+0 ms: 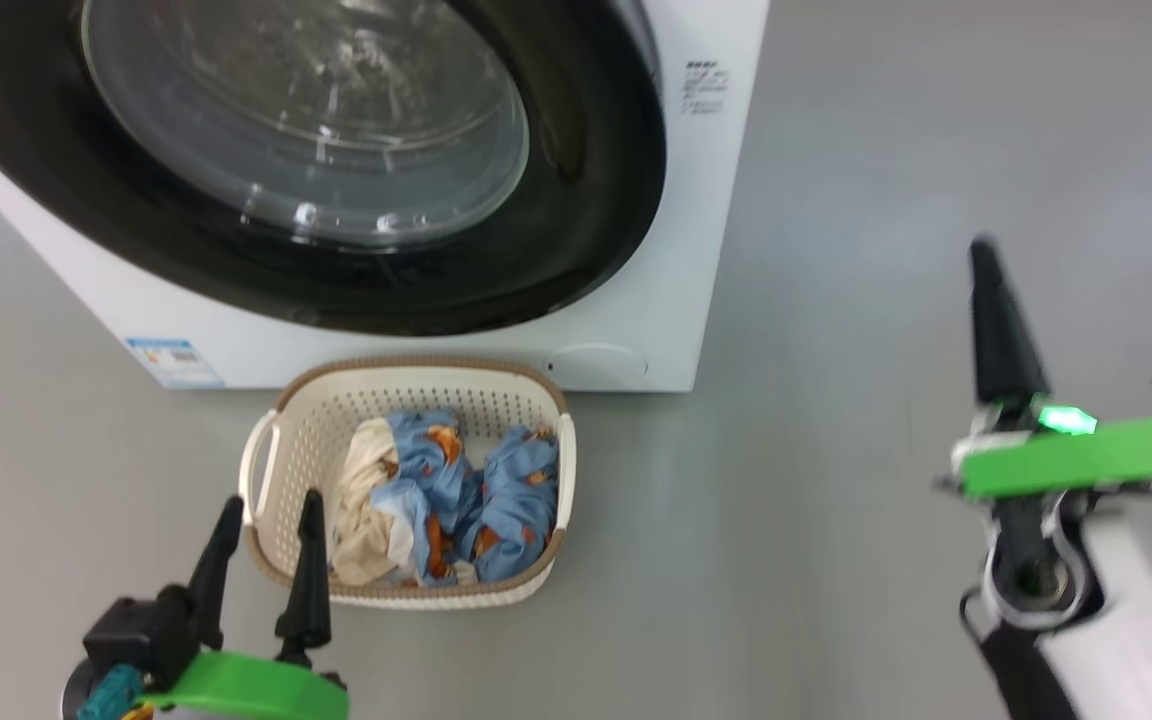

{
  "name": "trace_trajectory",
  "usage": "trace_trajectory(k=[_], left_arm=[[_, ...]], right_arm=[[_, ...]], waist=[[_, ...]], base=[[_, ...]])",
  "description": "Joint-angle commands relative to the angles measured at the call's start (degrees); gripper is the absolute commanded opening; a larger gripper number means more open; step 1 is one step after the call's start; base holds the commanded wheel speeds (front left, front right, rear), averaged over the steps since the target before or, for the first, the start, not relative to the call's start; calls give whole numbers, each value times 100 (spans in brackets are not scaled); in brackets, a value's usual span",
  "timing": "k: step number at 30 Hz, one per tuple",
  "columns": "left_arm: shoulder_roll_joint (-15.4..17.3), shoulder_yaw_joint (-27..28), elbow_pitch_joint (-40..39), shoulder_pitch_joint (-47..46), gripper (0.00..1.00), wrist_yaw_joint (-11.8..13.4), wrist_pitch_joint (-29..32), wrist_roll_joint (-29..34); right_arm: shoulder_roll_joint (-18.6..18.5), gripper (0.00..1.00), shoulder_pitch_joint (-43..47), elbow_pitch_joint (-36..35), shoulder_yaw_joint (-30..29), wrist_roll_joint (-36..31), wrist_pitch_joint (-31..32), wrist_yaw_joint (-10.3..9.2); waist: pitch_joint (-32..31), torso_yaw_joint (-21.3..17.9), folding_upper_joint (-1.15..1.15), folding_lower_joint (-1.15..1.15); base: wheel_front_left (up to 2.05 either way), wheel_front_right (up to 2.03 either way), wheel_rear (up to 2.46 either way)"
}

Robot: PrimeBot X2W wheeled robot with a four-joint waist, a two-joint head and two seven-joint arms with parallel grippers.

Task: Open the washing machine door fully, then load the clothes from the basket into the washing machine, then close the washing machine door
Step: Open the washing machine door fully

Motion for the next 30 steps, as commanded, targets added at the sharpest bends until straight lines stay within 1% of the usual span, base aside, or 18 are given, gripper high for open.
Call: trace_trajectory(k=[1,6,9,12,15,20,23,30], left_arm=[[51,138,-195,-286,100,-14,-38,-35],[51,77,-237,-492,100,-14,-38,-102],[51,22,-247,-604,100,-14,-38,-147],[51,-52,-251,-698,100,-14,-38,-196],[50,-129,-255,-779,100,-14,-38,-253],[50,-225,-258,-884,100,-14,-38,-339],[50,-274,-266,-943,100,-14,-38,-389],[50,-388,-246,-1046,100,-14,-38,-508]], right_arm=[[-115,0,-374,-131,192,363,-43,7],[-496,0,-982,-59,452,1376,-43,7],[-752,0,-1323,62,672,2113,59,7],[-932,0,-1641,119,708,2992,519,7],[-1097,0,-1919,116,613,3625,1046,7],[-1261,0,-2291,231,520,4130,1964,7],[-1335,0,-2537,401,485,4263,2502,7],[-1353,0,-3153,1000,271,4651,3559,7]], waist=[[245,143,0,0],[535,299,0,0],[684,400,0,0],[818,504,0,0],[950,611,0,0],[1110,766,0,0],[1213,850,0,0],[1435,1011,0,0]], base=[[0,0,0],[0,0,0],[0,0,0],[0,0,0],[0,0,0],[0,0,0],[0,0,0],[0,0,0]])
